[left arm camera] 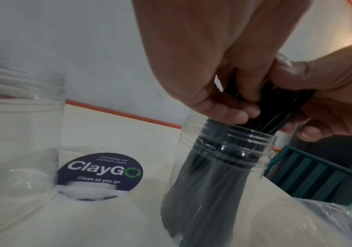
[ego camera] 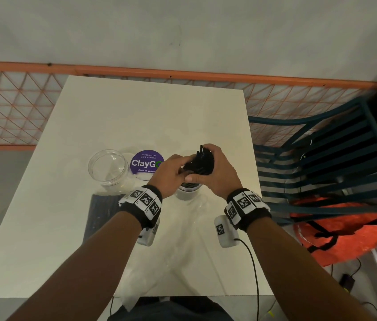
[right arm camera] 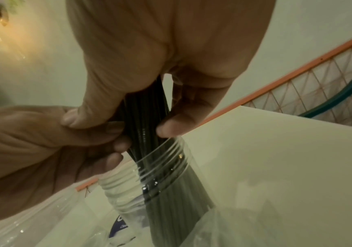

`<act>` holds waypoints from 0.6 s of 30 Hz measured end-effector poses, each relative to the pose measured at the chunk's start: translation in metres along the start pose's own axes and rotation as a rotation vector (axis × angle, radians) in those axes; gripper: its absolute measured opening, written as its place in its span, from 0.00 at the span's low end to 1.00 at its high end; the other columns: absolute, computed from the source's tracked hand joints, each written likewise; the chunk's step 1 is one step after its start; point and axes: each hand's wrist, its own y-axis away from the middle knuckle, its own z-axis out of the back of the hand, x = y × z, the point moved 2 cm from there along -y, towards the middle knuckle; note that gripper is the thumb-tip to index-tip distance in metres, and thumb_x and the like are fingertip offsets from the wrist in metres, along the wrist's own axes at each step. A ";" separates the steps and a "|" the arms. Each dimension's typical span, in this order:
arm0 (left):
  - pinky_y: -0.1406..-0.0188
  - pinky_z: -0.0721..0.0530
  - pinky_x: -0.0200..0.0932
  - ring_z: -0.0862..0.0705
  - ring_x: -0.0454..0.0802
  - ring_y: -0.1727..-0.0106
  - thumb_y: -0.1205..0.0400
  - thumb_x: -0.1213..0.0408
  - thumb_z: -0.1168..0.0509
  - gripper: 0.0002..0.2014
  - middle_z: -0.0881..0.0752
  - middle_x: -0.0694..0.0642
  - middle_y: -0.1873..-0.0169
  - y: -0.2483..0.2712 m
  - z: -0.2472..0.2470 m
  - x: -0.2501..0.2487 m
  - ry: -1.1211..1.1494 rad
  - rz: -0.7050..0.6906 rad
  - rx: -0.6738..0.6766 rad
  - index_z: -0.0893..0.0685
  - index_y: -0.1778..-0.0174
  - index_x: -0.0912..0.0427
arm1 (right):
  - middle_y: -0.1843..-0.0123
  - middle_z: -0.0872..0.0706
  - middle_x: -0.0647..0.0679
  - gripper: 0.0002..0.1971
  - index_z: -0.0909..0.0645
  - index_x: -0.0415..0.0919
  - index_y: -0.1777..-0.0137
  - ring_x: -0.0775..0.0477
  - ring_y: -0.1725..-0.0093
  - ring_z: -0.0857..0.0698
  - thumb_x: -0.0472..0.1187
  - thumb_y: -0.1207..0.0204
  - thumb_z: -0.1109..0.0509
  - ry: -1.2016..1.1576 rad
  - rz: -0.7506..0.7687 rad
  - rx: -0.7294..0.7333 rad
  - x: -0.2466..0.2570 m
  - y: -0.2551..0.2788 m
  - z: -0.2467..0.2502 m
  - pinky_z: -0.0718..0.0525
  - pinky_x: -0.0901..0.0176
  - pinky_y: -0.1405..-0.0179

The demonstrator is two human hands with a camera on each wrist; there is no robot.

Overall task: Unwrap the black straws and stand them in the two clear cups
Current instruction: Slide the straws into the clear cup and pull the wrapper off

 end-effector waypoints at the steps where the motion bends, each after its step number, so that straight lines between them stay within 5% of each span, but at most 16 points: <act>1: 0.33 0.17 0.57 0.15 0.59 0.41 0.15 0.68 0.34 0.25 0.17 0.60 0.41 0.000 0.000 0.001 -0.027 -0.015 -0.012 0.24 0.21 0.49 | 0.31 0.22 0.55 0.49 0.37 0.61 0.28 0.50 0.35 0.18 0.71 0.50 0.21 0.013 0.001 0.001 0.000 -0.001 0.000 0.17 0.43 0.33; 4: 0.42 0.19 0.46 0.16 0.58 0.44 0.15 0.70 0.36 0.24 0.17 0.62 0.43 -0.001 -0.001 -0.004 -0.152 -0.093 -0.042 0.25 0.20 0.55 | 0.35 0.19 0.58 0.47 0.39 0.65 0.29 0.49 0.39 0.15 0.71 0.48 0.21 0.054 0.019 -0.016 0.007 -0.002 0.003 0.16 0.43 0.35; 10: 0.55 0.18 0.35 0.17 0.51 0.56 0.14 0.73 0.40 0.19 0.27 0.54 0.48 -0.003 -0.007 -0.006 -0.167 -0.115 -0.056 0.21 0.27 0.60 | 0.23 0.25 0.53 0.41 0.44 0.72 0.23 0.49 0.29 0.21 0.74 0.35 0.32 0.140 0.060 -0.017 0.017 -0.011 0.004 0.20 0.45 0.30; 14: 0.46 0.14 0.51 0.18 0.56 0.51 0.14 0.72 0.40 0.11 0.24 0.62 0.42 -0.005 -0.007 -0.004 -0.237 -0.107 -0.050 0.19 0.37 0.70 | 0.43 0.16 0.57 0.24 0.30 0.64 0.38 0.49 0.47 0.15 0.72 0.30 0.37 0.260 0.083 -0.060 0.017 -0.017 0.002 0.13 0.46 0.43; 18: 0.47 0.18 0.47 0.17 0.58 0.49 0.15 0.72 0.38 0.16 0.22 0.62 0.42 -0.007 -0.002 -0.004 -0.210 -0.093 -0.038 0.19 0.32 0.64 | 0.56 0.16 0.57 0.13 0.27 0.53 0.47 0.49 0.59 0.16 0.60 0.20 0.39 0.314 0.135 -0.166 0.017 -0.016 0.002 0.13 0.46 0.53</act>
